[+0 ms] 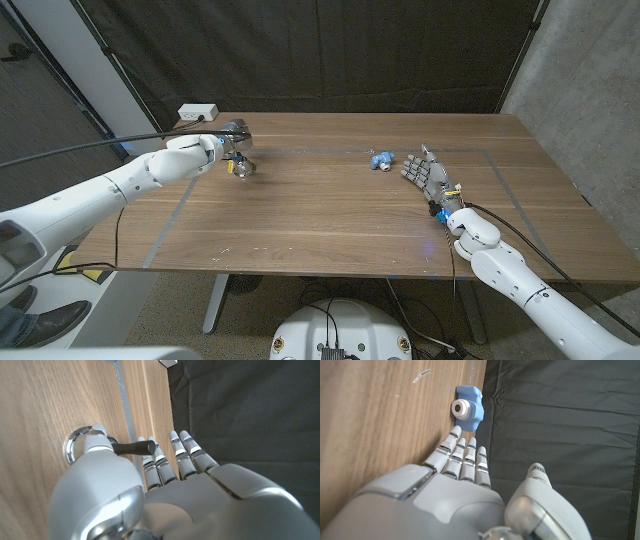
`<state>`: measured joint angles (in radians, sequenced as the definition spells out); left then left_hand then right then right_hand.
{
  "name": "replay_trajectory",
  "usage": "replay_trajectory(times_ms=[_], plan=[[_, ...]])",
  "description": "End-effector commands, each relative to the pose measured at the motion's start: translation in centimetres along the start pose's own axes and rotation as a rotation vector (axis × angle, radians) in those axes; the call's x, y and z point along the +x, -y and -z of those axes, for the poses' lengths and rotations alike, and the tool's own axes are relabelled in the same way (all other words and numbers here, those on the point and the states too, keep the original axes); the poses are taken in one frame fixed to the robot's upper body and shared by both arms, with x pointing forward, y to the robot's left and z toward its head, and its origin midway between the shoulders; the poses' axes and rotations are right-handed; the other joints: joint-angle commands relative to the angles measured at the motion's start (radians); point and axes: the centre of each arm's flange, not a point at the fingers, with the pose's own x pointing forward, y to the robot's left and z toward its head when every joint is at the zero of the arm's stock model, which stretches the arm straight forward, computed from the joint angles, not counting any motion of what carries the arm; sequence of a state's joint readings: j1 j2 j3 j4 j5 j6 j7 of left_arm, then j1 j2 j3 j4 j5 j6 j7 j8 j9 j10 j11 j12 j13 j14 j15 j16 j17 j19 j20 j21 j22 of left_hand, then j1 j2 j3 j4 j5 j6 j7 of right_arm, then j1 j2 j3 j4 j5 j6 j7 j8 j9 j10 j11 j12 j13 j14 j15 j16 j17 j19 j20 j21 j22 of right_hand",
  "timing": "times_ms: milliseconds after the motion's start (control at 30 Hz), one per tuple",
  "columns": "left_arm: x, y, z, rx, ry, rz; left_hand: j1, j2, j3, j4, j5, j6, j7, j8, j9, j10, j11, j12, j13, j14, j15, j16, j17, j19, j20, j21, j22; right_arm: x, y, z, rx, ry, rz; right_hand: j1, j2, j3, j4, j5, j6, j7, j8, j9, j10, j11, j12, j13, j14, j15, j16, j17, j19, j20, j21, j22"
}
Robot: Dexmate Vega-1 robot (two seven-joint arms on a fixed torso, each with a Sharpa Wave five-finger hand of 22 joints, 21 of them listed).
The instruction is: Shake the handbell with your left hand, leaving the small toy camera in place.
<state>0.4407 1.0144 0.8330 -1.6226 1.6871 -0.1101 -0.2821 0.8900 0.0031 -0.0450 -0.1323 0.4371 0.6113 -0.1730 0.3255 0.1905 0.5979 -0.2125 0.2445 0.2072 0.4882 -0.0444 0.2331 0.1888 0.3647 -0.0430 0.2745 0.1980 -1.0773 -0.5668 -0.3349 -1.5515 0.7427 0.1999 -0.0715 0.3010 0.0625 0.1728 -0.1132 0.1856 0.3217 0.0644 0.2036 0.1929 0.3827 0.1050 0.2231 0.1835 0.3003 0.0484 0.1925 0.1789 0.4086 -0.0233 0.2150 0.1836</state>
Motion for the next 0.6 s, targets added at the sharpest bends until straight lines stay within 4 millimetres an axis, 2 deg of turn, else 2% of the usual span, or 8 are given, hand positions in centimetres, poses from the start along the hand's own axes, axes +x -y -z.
replay_trajectory(times_ms=[33, 433, 467, 600], plan=[[0.84, 0.1, -0.98, -0.004, 0.026, 0.008, 0.01, -0.002, -0.004, 0.0, 0.004, 0.01, 0.0, 0.006, 0.002, 0.012, -0.001, 0.003, 0.002, 0.015, -0.136, 0.005, 0.005, 0.015, -0.024, 0.008, 0.005, 0.21, 0.01, 0.25, -0.001, -0.005, -0.002, 0.003, 0.007, 0.01, -0.001, -0.003, 0.006, -0.005, 0.006, 0.004, 0.012, 0.0, 0.008, 0.006, 0.01, -0.005, 0.005, 0.004, 0.006, 0.0, 0.007, 0.006], [0.86, 0.39, -1.77, -0.014, 0.026, 0.018, 0.019, 0.005, -0.003, 0.003, 0.005, 0.046, -0.003, 0.015, 0.001, 0.045, -0.001, 0.009, 0.007, 0.034, -0.138, 0.008, 0.006, 0.02, -0.021, 0.012, 0.008, 0.1, 0.31, 0.78, 0.001, -0.034, -0.003, 0.003, 0.006, 0.009, -0.001, -0.004, 0.005, -0.01, 0.004, 0.004, 0.012, 0.0, 0.007, 0.006, 0.01, -0.005, 0.003, 0.004, 0.007, 0.001, 0.006, 0.006], [0.81, 0.46, -1.73, -0.012, 0.022, 0.019, 0.021, 0.008, -0.003, 0.004, 0.005, 0.054, -0.002, 0.017, 0.001, 0.052, -0.002, 0.01, 0.01, 0.035, -0.137, 0.007, 0.007, 0.004, -0.012, 0.007, 0.01, 0.15, 0.3, 0.86, 0.002, -0.036, -0.005, 0.003, 0.006, 0.009, -0.001, -0.004, 0.005, -0.01, 0.004, 0.004, 0.012, 0.0, 0.007, 0.006, 0.01, -0.005, 0.003, 0.004, 0.006, 0.0, 0.006, 0.006], [0.72, 0.73, -1.27, 0.001, -0.003, 0.02, 0.026, 0.018, -0.001, 0.007, 0.004, 0.071, -0.005, 0.021, 0.001, 0.063, -0.003, 0.011, 0.017, 0.031, -0.134, 0.004, 0.013, -0.039, -0.014, -0.006, 0.013, 0.35, 0.23, 1.12, 0.005, -0.046, -0.009, 0.003, 0.006, 0.009, -0.001, -0.004, 0.005, -0.009, 0.004, 0.004, 0.012, 0.001, 0.007, 0.006, 0.011, -0.004, 0.003, 0.004, 0.007, 0.0, 0.006, 0.006]])
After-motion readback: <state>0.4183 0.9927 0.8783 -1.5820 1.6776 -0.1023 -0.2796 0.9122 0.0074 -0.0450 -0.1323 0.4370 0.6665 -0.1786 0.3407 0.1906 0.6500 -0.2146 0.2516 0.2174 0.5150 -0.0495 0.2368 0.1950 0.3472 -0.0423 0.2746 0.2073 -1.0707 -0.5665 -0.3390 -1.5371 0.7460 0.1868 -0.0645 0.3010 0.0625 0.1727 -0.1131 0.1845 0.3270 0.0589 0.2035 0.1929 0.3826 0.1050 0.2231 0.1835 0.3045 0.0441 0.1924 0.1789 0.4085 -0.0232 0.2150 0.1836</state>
